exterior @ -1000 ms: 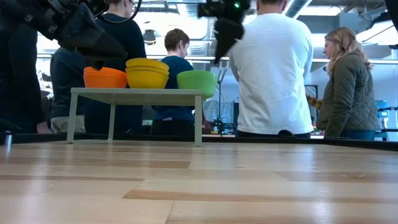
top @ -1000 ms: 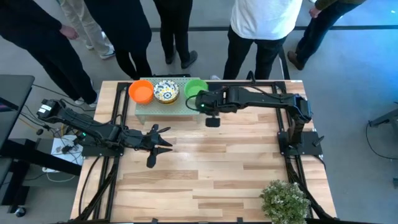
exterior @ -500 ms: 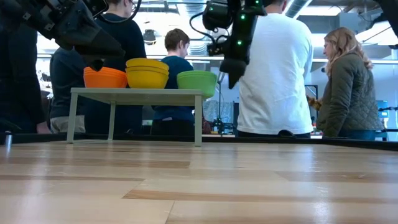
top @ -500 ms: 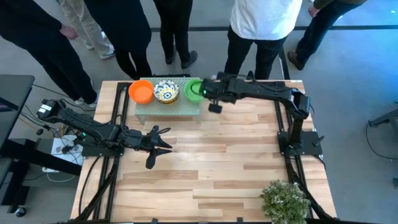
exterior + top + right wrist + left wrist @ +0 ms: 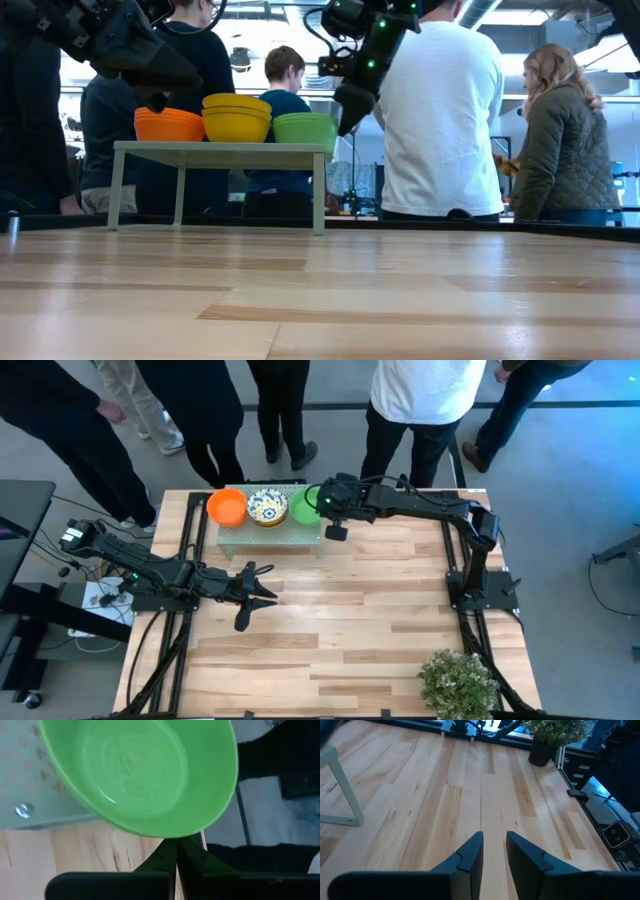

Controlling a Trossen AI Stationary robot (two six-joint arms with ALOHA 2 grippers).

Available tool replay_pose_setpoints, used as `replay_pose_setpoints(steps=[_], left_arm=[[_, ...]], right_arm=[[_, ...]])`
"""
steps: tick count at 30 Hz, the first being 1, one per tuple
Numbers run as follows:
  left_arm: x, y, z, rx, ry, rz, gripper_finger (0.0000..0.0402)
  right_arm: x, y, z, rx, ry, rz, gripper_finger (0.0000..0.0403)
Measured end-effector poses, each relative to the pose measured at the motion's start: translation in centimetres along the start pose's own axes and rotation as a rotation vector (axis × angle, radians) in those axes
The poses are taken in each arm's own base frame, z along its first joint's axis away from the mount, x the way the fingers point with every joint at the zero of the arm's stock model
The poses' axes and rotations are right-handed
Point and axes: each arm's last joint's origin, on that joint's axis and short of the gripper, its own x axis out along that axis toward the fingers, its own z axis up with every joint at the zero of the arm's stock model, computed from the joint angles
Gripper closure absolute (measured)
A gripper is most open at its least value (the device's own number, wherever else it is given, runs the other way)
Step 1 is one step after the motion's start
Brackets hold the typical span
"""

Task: Pick & Place Mini bowls
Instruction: Stack the green bowl on top of the other green bowl on the shelf, then return to Home Position

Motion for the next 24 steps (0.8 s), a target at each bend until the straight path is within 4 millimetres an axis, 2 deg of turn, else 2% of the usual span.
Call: replay_pose_setpoints(steps=[8, 12, 16, 22, 24], left_arm=[[0.0, 0.0, 0.0, 0.0, 0.0, 0.0, 0.0316], [0.0, 0.0, 0.0, 0.001, 0.0, 0.0, 0.0316], [0.0, 0.0, 0.0, 0.015, 0.0, 0.0, 0.0316], [-0.3, 0.0, 0.2, 0.043, -0.015, -0.003, 0.0316], [-0.7, 0.0, 0.5, 0.04, -0.038, -0.008, 0.0316]], right_arm=[[-0.1, -0.1, 0.1, -0.015, -0.007, -0.005, 0.0402], [-1.4, -0.2, 0.0, 0.009, -0.014, -0.003, 0.0401], [-4.7, 0.0, -0.3, 0.024, -0.026, -0.021, 0.0402], [-12.7, 0.5, -0.9, 0.078, -0.183, -0.008, 0.0402], [-14.9, 0.5, -1.2, 0.082, -0.239, 0.003, 0.0402]])
